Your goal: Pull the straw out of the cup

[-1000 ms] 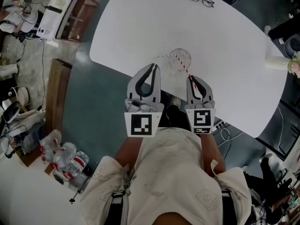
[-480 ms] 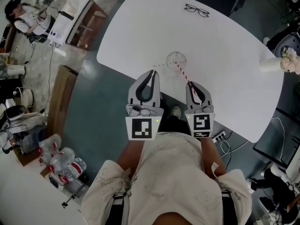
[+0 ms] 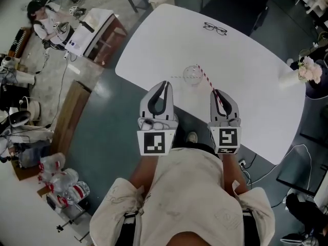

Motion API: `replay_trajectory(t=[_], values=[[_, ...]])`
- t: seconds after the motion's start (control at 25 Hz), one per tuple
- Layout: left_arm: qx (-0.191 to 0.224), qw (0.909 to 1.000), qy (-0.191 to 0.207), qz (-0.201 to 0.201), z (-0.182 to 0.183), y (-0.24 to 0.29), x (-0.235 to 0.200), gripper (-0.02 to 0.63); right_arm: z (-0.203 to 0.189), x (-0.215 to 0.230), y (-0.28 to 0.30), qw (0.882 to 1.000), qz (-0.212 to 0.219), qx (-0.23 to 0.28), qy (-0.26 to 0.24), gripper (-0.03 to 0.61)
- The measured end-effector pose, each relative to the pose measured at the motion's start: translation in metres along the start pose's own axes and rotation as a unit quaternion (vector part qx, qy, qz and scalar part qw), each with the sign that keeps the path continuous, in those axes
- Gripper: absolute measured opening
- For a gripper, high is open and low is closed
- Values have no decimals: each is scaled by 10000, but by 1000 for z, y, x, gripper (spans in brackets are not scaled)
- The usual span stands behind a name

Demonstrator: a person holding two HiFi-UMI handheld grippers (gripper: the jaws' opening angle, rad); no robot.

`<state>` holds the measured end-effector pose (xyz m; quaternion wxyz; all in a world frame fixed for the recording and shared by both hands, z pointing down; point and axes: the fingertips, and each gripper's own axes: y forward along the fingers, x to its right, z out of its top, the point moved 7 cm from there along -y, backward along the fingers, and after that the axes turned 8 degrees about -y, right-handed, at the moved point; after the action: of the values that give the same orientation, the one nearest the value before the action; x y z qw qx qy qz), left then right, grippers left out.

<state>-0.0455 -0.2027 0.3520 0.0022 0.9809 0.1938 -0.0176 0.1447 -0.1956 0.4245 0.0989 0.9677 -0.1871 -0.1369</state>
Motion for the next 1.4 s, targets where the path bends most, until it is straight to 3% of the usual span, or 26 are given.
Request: replay_trajectory(t=[0.24,0.6,1.4], values=[[334,9994,115,20,24,-10,5,15,43,27,-23,9969,-391,666,-136,23],[801,9965,219,-8,48,-18,8,15,97,64,-58,9805,-989,1680,-228,23],[969,9948,306,44,62,-21,-7,15,123,60,-56,9782,-1035,1746,-443,23]])
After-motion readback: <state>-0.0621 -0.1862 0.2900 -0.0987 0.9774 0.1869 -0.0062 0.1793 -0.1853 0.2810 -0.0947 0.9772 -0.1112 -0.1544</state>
